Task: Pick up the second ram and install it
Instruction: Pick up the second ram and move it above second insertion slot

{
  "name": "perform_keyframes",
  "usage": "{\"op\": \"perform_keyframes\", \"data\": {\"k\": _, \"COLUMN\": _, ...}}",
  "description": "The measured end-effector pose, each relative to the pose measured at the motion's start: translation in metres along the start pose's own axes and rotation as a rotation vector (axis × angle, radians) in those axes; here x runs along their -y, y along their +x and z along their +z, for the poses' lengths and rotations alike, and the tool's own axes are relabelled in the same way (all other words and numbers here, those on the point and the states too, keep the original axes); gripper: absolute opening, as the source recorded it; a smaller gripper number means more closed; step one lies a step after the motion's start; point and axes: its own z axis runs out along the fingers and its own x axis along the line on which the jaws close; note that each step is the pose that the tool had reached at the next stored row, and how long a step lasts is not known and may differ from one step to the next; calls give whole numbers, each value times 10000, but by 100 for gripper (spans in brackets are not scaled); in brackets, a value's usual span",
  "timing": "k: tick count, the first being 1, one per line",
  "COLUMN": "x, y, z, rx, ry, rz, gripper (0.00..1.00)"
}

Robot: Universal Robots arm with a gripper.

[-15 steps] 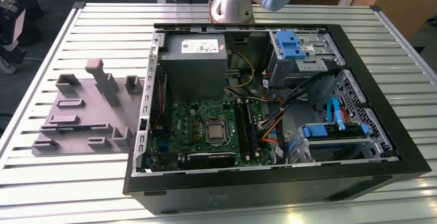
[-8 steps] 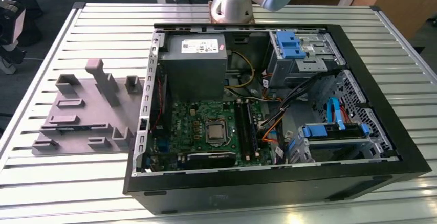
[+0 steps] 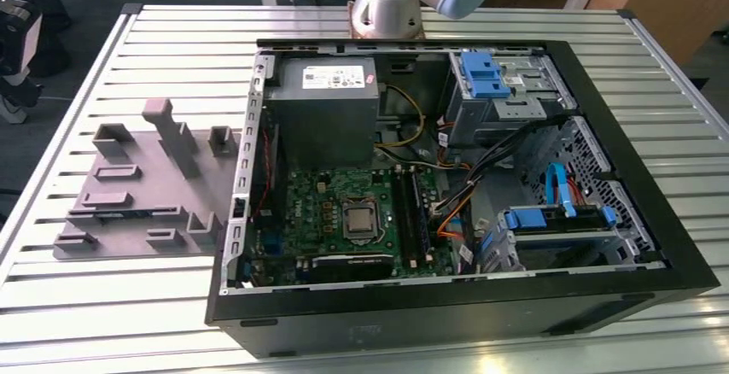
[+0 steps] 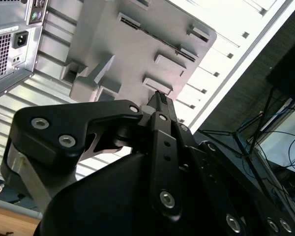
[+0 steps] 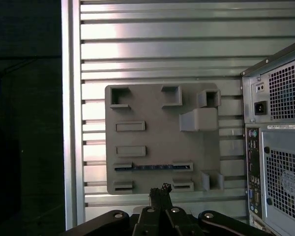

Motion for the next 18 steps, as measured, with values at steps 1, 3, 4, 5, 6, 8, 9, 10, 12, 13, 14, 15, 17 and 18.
{"op": "perform_keyframes", "data": {"k": 1, "x": 0, "y": 0, "z": 0, "rx": -2, "ry": -1, "rz": -42, "gripper": 11}}
{"op": "perform_keyframes", "data": {"k": 3, "x": 4, "y": 2, "z": 0, "rx": -5, "ry": -3, "rz": -110, "gripper": 11}}
{"op": "perform_keyframes", "data": {"k": 4, "x": 7, "y": 4, "z": 0, "rx": -5, "ry": -4, "rz": -139, "gripper": 11}}
{"op": "perform_keyframes", "data": {"k": 5, "x": 9, "y": 5, "z": 0, "rx": -7, "ry": -4, "rz": -166, "gripper": 11}}
{"op": "perform_keyframes", "data": {"k": 6, "x": 11, "y": 6, "z": -1, "rx": -9, "ry": -4, "rz": -195, "gripper": 11}}
{"op": "perform_keyframes", "data": {"k": 8, "x": 16, "y": 7, "z": -1, "rx": -12, "ry": -6, "rz": -253, "gripper": 11}}
{"op": "perform_keyframes", "data": {"k": 9, "x": 18, "y": 8, "z": 0, "rx": -12, "ry": -8, "rz": -279, "gripper": 11}}
{"op": "perform_keyframes", "data": {"k": 10, "x": 21, "y": 8, "z": -1, "rx": -14, "ry": -7, "rz": -303, "gripper": 11}}
{"op": "perform_keyframes", "data": {"k": 12, "x": 25, "y": 10, "z": -1, "rx": -15, "ry": -9, "rz": -347, "gripper": 11}}
{"op": "perform_keyframes", "data": {"k": 13, "x": 28, "y": 12, "z": -2, "rx": -17, "ry": -9, "rz": -369, "gripper": 11}}
{"op": "perform_keyframes", "data": {"k": 14, "x": 31, "y": 15, "z": -1, "rx": -17, "ry": -10, "rz": -393, "gripper": 11}}
{"op": "perform_keyframes", "data": {"k": 15, "x": 34, "y": 17, "z": -1, "rx": -18, "ry": -11, "rz": -417, "gripper": 11}}
{"op": "perform_keyframes", "data": {"k": 17, "x": 38, "y": 21, "z": -2, "rx": -21, "ry": -11, "rz": -466, "gripper": 11}}
{"op": "perform_keyframes", "data": {"k": 18, "x": 40, "y": 23, "z": -2, "rx": -22, "ry": -12, "rz": -490, "gripper": 11}}
